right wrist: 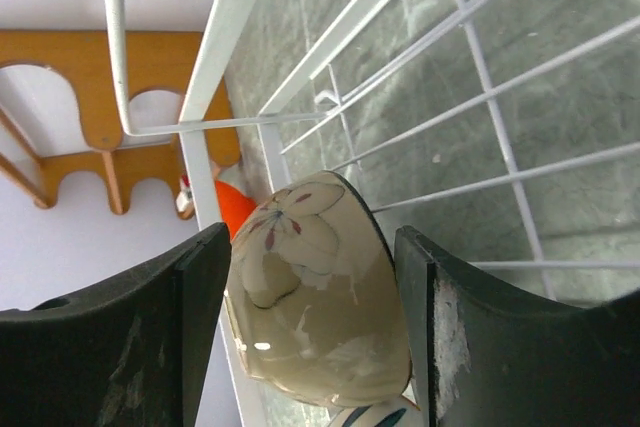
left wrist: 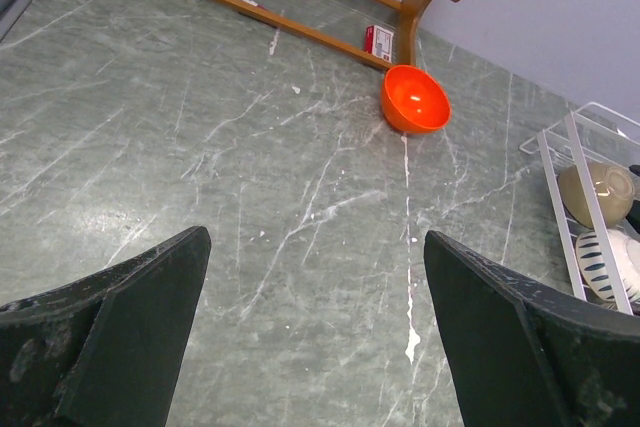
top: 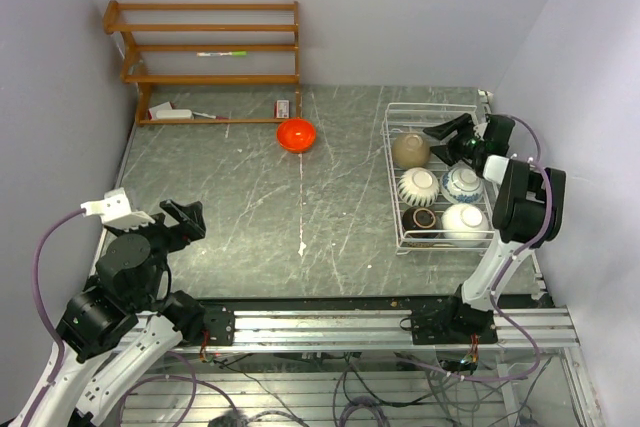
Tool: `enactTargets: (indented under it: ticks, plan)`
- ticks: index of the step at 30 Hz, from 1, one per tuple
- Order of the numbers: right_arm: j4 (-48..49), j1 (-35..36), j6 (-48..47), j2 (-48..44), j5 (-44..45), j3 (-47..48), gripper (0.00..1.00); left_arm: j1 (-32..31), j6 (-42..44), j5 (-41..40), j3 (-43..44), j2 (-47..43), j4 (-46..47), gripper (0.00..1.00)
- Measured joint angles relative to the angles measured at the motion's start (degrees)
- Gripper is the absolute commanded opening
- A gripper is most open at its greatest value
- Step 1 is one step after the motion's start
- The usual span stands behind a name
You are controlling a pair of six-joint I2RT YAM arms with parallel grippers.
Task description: Load the bowls into the dish rack
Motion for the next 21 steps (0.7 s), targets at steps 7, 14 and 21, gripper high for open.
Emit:
enactTargets:
  ticks: [7,14,21]
  plan:
    - [-7.6,0.0,-5.5,-3.4,5.0,1.4,0.72,0.0,0.0,0.0,0.0,-0.2,0.0,0.99]
    - [-14.6,1.6,-12.7,-8.9,11.4,5.4,0.75,0.0,0.0,0.0,0.0,-0.2,0.0,0.99]
    - [-26.1,13.6,-23.8,-10.8,22.9,16.3,0.83,0.0,0.0,0.0,0.0,-0.2,0.0,0.99]
